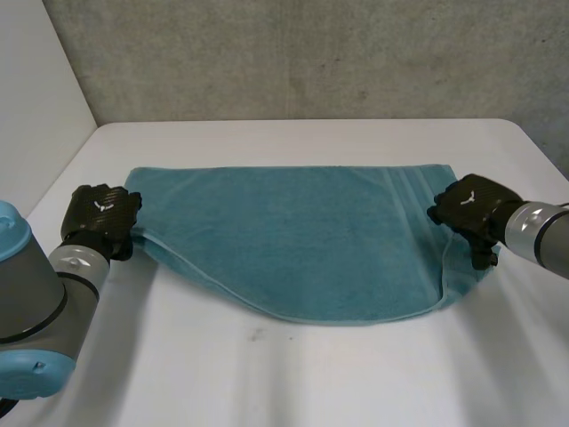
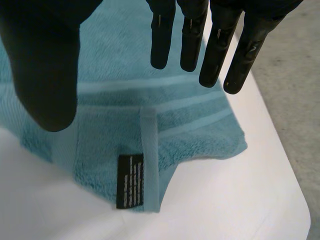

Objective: Fold the laundry

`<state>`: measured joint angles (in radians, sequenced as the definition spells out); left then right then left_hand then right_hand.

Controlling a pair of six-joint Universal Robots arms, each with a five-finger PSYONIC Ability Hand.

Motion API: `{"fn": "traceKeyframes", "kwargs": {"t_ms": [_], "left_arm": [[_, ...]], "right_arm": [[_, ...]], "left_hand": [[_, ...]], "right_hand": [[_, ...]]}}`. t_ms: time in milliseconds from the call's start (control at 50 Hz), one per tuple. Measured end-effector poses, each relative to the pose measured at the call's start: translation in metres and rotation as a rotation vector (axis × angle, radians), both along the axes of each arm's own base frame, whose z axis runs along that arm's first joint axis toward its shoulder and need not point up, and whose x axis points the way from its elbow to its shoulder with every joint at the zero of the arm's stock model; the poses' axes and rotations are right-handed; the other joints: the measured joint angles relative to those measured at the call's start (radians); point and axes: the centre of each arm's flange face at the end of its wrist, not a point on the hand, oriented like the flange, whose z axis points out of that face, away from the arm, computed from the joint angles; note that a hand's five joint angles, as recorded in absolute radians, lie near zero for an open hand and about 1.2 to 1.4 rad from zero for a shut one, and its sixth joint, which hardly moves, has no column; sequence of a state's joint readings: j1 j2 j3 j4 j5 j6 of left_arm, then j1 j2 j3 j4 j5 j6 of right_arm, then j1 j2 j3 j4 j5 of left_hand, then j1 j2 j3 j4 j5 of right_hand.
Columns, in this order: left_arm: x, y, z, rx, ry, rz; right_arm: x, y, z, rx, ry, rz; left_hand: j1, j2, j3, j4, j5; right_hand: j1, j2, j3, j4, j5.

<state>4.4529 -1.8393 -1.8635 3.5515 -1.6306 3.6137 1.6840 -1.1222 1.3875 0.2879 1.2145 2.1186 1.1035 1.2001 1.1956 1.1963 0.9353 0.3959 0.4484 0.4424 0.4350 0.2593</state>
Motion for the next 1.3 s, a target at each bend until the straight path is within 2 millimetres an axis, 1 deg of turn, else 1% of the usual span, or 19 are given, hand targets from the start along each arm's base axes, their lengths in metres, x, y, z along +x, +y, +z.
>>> {"fn": "traceKeyframes", "kwargs": {"t_ms": [140,300,320,360,420,440,500,600,640,700,720,780,800,820,900,1040,1120,1180,1300], "left_arm": [[0.000,0.000,0.000,0.000,0.001,0.001],[0.001,-0.001,0.000,0.000,0.001,0.002],[0.001,-0.001,0.000,0.000,0.001,0.003],[0.001,-0.001,0.000,0.000,0.001,0.004],[0.001,-0.001,0.000,0.000,0.001,0.005],[0.002,-0.001,0.000,0.001,0.001,0.006],[0.002,-0.001,0.000,0.001,0.001,0.008],[0.007,-0.001,0.004,-0.001,-0.004,0.024],[0.010,0.000,0.006,0.000,-0.007,0.032],[0.015,0.003,0.008,0.017,-0.015,0.046],[0.019,0.007,0.009,0.043,-0.024,0.056],[0.024,0.013,0.011,0.077,-0.036,0.067],[0.030,0.021,0.012,0.127,-0.054,0.076],[0.030,0.021,0.012,0.127,-0.054,0.076],[0.038,0.044,0.011,0.243,-0.117,0.076],[0.042,0.071,0.006,0.339,-0.234,0.036],[0.041,0.069,0.006,0.327,-0.251,0.024],[0.038,0.056,0.007,0.289,-0.245,0.010],[0.024,0.008,0.003,0.166,-0.213,-0.015]], "right_arm": [[0.002,-0.015,-0.031,-0.012,0.077,0.045],[0.002,-0.029,-0.053,-0.016,0.100,0.032],[0.002,-0.030,-0.055,-0.014,0.103,0.029],[0.001,-0.033,-0.062,-0.009,0.115,0.017],[0.000,-0.035,-0.062,-0.012,0.120,0.010],[0.000,-0.038,-0.061,-0.019,0.121,-0.002],[-0.001,-0.039,-0.057,-0.030,0.115,-0.013],[-0.009,-0.031,-0.019,-0.061,0.031,-0.092],[-0.012,-0.026,-0.012,-0.056,0.007,-0.114],[-0.025,-0.016,-0.001,-0.035,-0.024,-0.166],[-0.038,-0.008,0.005,-0.014,-0.036,-0.207],[-0.052,0.001,0.010,0.007,-0.038,-0.250],[-0.067,0.012,0.013,0.033,-0.027,-0.293],[-0.067,0.012,0.013,0.033,-0.027,-0.293],[-0.092,0.032,0.012,0.102,0.046,-0.336],[-0.114,0.047,0.009,0.210,0.167,-0.323],[-0.118,0.041,0.013,0.189,0.167,-0.325],[-0.117,0.026,0.014,0.131,0.129,-0.338],[-0.102,-0.017,0.006,0.025,0.008,-0.334]], "left_hand": [[0.000,0.000,0.000,0.000,0.000],[0.000,0.000,0.000,0.000,0.000],[0.000,0.000,0.000,0.000,0.000],[0.000,0.000,0.000,0.000,0.000],[0.000,0.000,0.000,0.000,0.000],[0.000,0.000,0.000,0.000,0.000],[0.000,0.000,0.000,0.000,0.000],[0.000,0.000,0.000,0.000,0.000],[0.000,0.000,0.000,0.000,0.000],[0.000,0.000,0.000,0.000,0.000],[0.000,0.000,0.000,0.000,0.000],[0.000,0.000,0.000,0.000,0.000],[0.000,0.000,0.000,0.000,0.000],[0.000,0.000,0.000,0.000,0.000],[0.000,0.000,0.000,0.000,0.000],[0.000,0.000,0.000,0.000,0.000],[0.000,0.000,0.000,0.000,0.000],[0.000,0.000,0.000,0.000,0.000],[0.000,0.000,0.000,0.000,0.000]], "right_hand": [[0.003,0.003,0.008,0.021,0.028],[0.004,0.021,0.040,0.050,0.042],[0.041,0.070,0.080,0.085,0.071],[0.350,0.418,0.399,0.406,0.374],[0.477,0.568,0.565,0.558,0.523],[0.579,0.728,0.729,0.742,0.712],[0.579,0.730,0.737,0.752,0.717],[0.579,0.730,0.737,0.756,0.721],[0.579,0.730,0.737,0.756,0.722],[0.579,0.730,0.737,0.756,0.724],[0.579,0.730,0.738,0.756,0.724],[0.579,0.730,0.738,0.756,0.724],[0.579,0.730,0.738,0.756,0.724],[0.579,0.730,0.738,0.756,0.724],[0.579,0.730,0.739,0.757,0.724],[0.579,0.730,0.739,0.757,0.724],[0.579,0.730,0.739,0.757,0.724],[0.579,0.730,0.739,0.757,0.724],[0.579,0.730,0.739,0.757,0.724]]}}
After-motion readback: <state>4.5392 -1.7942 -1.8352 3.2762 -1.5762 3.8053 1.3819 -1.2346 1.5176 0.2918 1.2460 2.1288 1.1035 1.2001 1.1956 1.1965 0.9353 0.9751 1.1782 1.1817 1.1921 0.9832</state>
